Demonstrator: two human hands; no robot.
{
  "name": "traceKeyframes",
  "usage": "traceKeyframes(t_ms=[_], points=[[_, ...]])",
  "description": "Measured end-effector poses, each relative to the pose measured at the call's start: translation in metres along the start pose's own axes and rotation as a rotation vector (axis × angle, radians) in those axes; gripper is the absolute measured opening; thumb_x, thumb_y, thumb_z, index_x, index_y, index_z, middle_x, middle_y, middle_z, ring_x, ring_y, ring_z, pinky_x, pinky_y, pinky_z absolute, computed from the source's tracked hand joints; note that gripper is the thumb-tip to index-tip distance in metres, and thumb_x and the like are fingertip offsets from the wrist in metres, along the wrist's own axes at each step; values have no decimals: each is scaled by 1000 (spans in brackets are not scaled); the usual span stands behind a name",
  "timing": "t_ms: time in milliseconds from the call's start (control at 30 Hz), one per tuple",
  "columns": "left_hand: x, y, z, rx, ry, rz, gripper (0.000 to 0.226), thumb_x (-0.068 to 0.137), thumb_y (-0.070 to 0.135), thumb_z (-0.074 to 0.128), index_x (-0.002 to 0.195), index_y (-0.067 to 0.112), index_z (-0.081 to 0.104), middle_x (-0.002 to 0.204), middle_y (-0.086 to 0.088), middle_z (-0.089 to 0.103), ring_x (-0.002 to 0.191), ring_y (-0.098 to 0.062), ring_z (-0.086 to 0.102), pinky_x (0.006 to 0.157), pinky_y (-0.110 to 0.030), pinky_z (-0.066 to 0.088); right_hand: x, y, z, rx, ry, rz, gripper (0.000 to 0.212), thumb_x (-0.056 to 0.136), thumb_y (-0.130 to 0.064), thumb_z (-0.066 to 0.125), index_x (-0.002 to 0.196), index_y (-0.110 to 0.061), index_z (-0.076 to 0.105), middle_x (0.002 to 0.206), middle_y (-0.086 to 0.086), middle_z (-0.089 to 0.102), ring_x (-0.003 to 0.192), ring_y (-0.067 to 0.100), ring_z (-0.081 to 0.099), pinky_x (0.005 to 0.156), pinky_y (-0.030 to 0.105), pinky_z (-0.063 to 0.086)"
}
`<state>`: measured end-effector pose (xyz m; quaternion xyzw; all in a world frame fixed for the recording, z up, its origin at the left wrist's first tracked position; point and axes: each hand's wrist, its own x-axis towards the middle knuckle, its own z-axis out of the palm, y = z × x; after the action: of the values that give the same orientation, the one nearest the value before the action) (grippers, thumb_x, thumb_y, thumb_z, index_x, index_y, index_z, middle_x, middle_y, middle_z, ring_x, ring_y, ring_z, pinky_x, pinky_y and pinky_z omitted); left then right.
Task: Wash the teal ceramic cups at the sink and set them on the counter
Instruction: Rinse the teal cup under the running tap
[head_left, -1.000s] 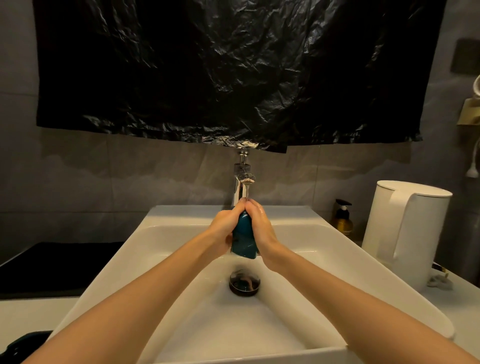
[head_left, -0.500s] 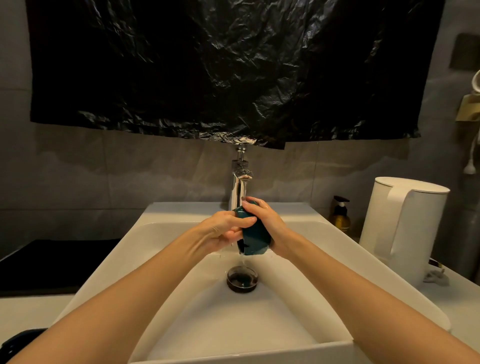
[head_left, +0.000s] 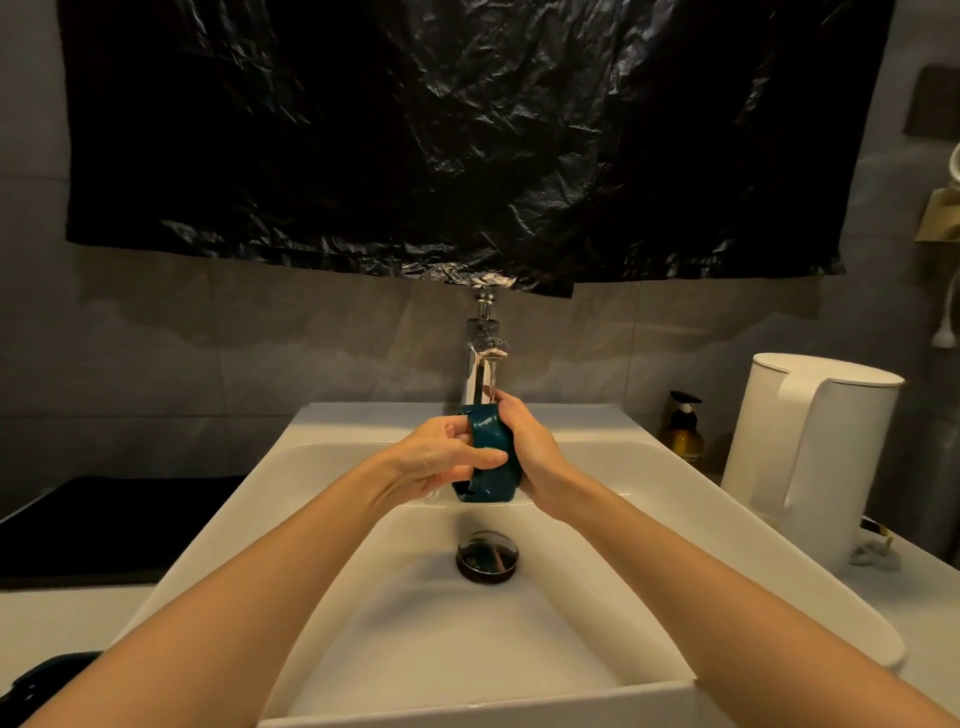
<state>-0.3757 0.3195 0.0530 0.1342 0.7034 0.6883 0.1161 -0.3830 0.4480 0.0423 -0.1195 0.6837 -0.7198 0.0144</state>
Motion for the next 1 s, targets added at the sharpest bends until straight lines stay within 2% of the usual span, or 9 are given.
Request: traceKeyframes(t_ms=[133, 233, 333, 433, 500, 667, 800, 900, 1000], points=[[1, -1, -2, 48, -38, 26, 33, 81, -7, 65, 109, 11, 59, 106, -10, 70, 100, -22, 66, 82, -30, 56, 1, 3, -2, -80, -13, -91, 42, 94, -36, 54, 133, -37, 40, 110, -5, 57, 99, 15, 60, 86, 34, 55], [2, -2, -4, 82, -32, 14, 35, 81, -4, 66, 111, 11, 57, 113, -10, 67, 106, -26, 64, 91, -37, 52, 3, 3, 7, -70, 70, -28, 27, 100, -43, 36, 125, -37, 44, 119, 2, 58, 102, 17, 60, 92, 40, 53], [2, -2, -7, 98, -28, 8, 38, 81, -2, 68, 114, 12, 56, 115, -9, 67, 107, -26, 64, 93, -37, 50, 4, 4, 6, -25, 33, 26, 35, 103, -41, 26, 133, -33, 42, 121, 3, 57, 110, 21, 58, 97, 42, 50], [2, -1, -6, 103, -41, 17, 40, 81, -2, 68, 117, 10, 55, 115, -11, 66, 108, -26, 63, 92, -35, 51, 5, 3, -1, -50, -27, -28, 40, 101, -37, 39, 140, -36, 34, 124, 1, 54, 112, 21, 57, 92, 40, 53], [2, -2, -4, 131, -60, 26, 39, 81, -4, 67, 117, 8, 55, 114, -11, 67, 107, -26, 64, 90, -34, 52, 9, 4, -1, -27, 17, -5, 40, 98, -35, 47, 137, -33, 40, 122, 3, 57, 109, 22, 59, 88, 40, 55], [1, -9, -3, 264, -66, 36, 44, 80, -2, 69, 121, 4, 54, 114, -14, 67, 107, -30, 64, 98, -45, 48, 12, 5, 4, 64, 127, 152, 30, 98, -36, 45, 124, -22, 53, 115, 10, 63, 104, 27, 63, 87, 41, 55], [1, -7, -2, 254, -63, 93, 35, 79, -6, 68, 109, 10, 59, 107, -11, 69, 103, -27, 66, 94, -40, 51, 10, 4, -4, 2, 59, 5, 34, 94, -25, 56, 127, -30, 49, 116, 7, 61, 103, 25, 62, 87, 40, 55], [1, -7, -2, 277, -52, 127, 37, 78, -6, 70, 109, 9, 59, 105, -8, 70, 99, -22, 67, 87, -32, 55, 11, 3, 1, 19, 139, -35, 28, 90, -32, 62, 118, -32, 56, 113, 6, 63, 100, 24, 64, 86, 41, 56], [-1, -8, -2, 266, -53, 136, 43, 77, -6, 70, 115, 8, 58, 109, -10, 69, 102, -23, 66, 89, -33, 54, 9, 1, 0, 143, 135, 159, 33, 93, -49, 49, 114, -25, 62, 104, 7, 68, 96, 26, 66, 86, 43, 55]])
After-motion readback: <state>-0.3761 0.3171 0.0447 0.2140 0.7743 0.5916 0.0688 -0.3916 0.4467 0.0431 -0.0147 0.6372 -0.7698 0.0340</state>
